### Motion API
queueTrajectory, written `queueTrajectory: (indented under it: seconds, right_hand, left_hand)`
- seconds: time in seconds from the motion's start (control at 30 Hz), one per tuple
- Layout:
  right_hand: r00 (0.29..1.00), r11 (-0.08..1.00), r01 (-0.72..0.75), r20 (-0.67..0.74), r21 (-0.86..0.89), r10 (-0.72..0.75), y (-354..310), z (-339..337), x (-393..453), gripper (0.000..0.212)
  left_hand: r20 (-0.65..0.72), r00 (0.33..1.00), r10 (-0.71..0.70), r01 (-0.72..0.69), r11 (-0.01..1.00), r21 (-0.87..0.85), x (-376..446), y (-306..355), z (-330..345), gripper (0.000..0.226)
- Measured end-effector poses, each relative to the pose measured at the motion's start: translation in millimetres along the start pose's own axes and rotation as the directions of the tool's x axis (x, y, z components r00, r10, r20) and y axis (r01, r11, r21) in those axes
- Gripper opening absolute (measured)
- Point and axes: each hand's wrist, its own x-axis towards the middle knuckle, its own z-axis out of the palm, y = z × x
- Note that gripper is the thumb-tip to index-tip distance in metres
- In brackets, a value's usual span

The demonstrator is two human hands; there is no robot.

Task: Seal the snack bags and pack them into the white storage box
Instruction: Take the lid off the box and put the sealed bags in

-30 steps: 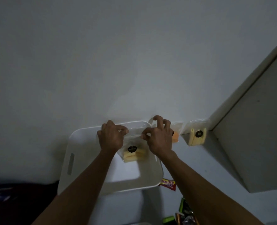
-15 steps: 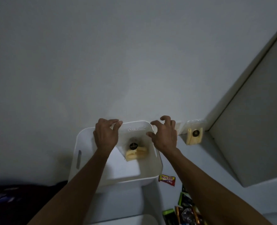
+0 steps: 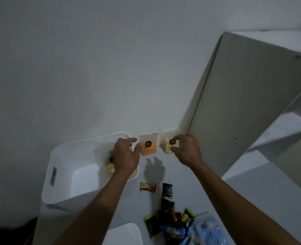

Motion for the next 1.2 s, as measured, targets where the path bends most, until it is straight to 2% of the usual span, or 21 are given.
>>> queueTrajectory:
  seconds: [0.13, 0.3, 0.47, 0.63, 0.77, 0.9, 0.97, 1.07, 1.13, 1.2]
  right_hand:
    - [0.998, 0.998, -0.058, 0.016, 0.0, 0.058, 41.5, -7.4, 32.3, 0.042]
    - [0.992, 0.995, -0.091, 0.089, 0.036, 0.088, 84.8, 10.5, 99.0, 0.051]
    - [0.967, 0.968, -0.206, 0.181, 0.147, 0.178, 118.2, 45.4, 155.4, 0.061]
    - [0.943, 0.948, -0.271, 0.245, 0.164, 0.227, 140.7, 80.2, 189.0, 0.067]
    - [0.91, 0.892, -0.369, 0.297, 0.26, 0.29, 145.8, 95.7, 201.9, 0.059]
    - [0.913, 0.884, -0.359, 0.309, 0.298, 0.267, 146.7, 102.7, 208.4, 0.041]
    - [0.913, 0.887, -0.354, 0.313, 0.295, 0.26, 146.7, 103.3, 208.4, 0.039]
    - [0.924, 0.891, -0.333, 0.294, 0.31, 0.243, 145.7, 102.5, 208.7, 0.04]
    - [0.936, 0.896, -0.297, 0.288, 0.332, 0.203, 141.6, 100.9, 207.7, 0.032]
    - [0.948, 0.899, -0.252, 0.277, 0.359, 0.155, 136.5, 97.7, 204.6, 0.027]
  left_hand:
    - [0.072, 0.995, -0.069, 0.068, 0.998, 0.008, -0.5, 16.2, 58.3, 0.033]
    - [0.071, 0.953, -0.293, 0.29, 0.956, 0.048, 23.4, 4.0, 120.2, 0.048]
    - [-0.027, 0.854, -0.519, 0.52, 0.854, 0.032, 55.3, -28.2, 160.7, 0.065]
    - [0.031, 0.762, -0.647, 0.647, 0.762, -0.021, 81.0, -52.7, 181.3, 0.062]
    - [0.044, 0.772, -0.634, 0.635, 0.768, -0.078, 88.3, -72.3, 195.9, 0.077]
    - [0.018, 0.785, -0.619, 0.619, 0.783, -0.056, 92.2, -73.2, 198.5, 0.06]
    - [0.014, 0.784, -0.621, 0.62, 0.781, -0.069, 94.5, -73.6, 197.7, 0.051]
    - [0.02, 0.794, -0.608, 0.606, 0.789, -0.101, 96.5, -72.5, 199.7, 0.052]
    - [0.02, 0.804, -0.594, 0.593, 0.8, -0.095, 97.4, -72.9, 199.0, 0.052]
    - [-0.007, 0.811, -0.585, 0.581, 0.808, -0.098, 97.8, -71.7, 197.2, 0.042]
